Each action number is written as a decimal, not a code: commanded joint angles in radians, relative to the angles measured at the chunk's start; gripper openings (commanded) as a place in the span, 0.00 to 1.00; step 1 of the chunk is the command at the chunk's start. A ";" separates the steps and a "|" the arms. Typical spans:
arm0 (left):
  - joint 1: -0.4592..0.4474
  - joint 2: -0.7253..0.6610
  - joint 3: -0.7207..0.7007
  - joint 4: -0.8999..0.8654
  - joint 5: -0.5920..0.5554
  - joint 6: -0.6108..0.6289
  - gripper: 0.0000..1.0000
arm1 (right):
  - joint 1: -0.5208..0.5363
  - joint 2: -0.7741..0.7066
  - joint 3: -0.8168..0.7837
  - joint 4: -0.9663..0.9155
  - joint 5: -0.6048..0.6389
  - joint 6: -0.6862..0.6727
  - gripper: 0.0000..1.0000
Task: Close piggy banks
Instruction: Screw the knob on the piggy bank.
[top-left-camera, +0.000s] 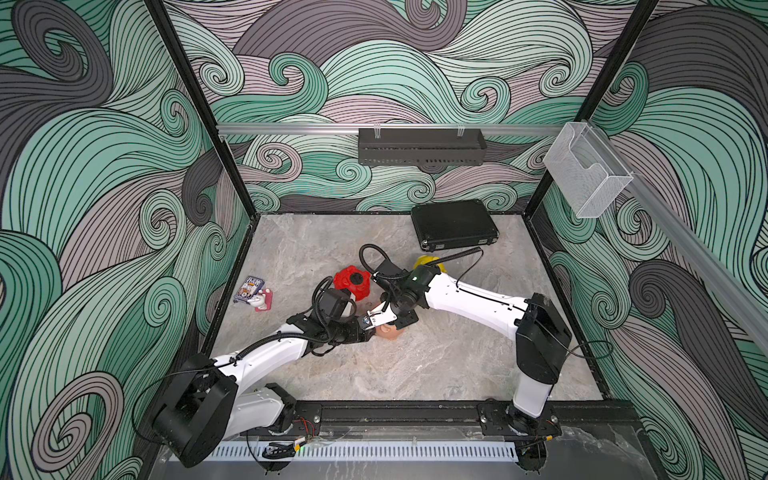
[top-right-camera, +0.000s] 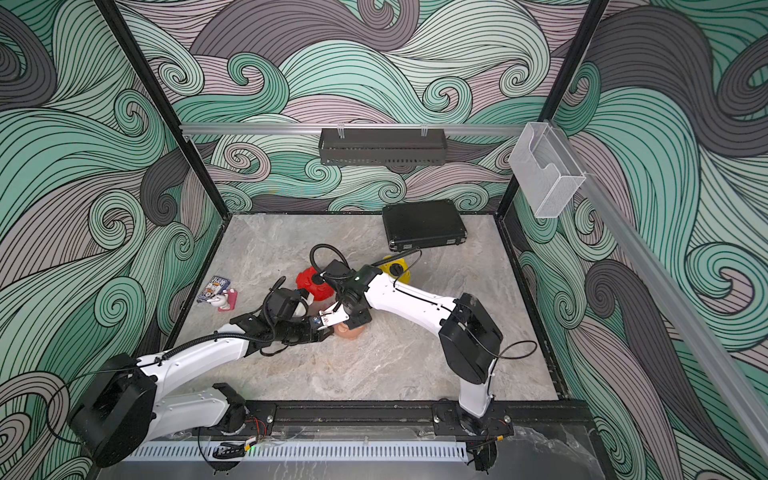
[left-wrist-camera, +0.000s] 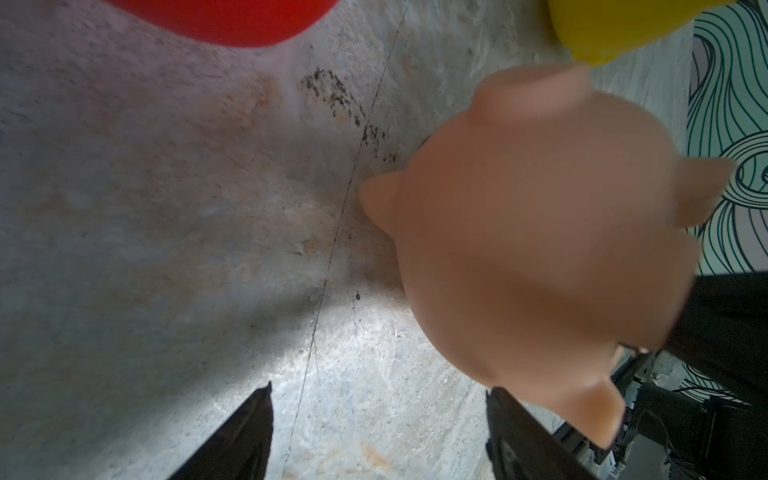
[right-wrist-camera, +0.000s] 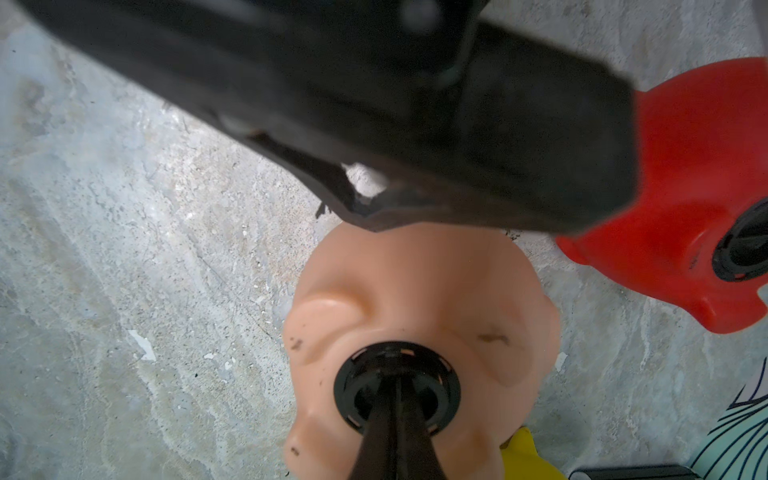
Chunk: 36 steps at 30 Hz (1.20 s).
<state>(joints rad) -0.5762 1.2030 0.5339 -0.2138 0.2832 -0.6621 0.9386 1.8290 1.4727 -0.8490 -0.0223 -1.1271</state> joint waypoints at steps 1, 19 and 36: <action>0.010 0.006 0.015 0.007 0.017 0.006 0.80 | 0.003 0.000 -0.011 -0.038 0.001 -0.004 0.00; 0.012 -0.040 -0.038 0.112 0.054 -0.018 0.80 | 0.002 -0.006 0.002 -0.043 -0.010 0.274 0.00; 0.013 -0.006 -0.048 0.178 0.080 -0.015 0.80 | -0.009 -0.020 -0.007 -0.046 -0.047 0.363 0.00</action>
<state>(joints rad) -0.5652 1.1965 0.4877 -0.0795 0.3447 -0.6727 0.9318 1.8267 1.4731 -0.8612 -0.0292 -0.7738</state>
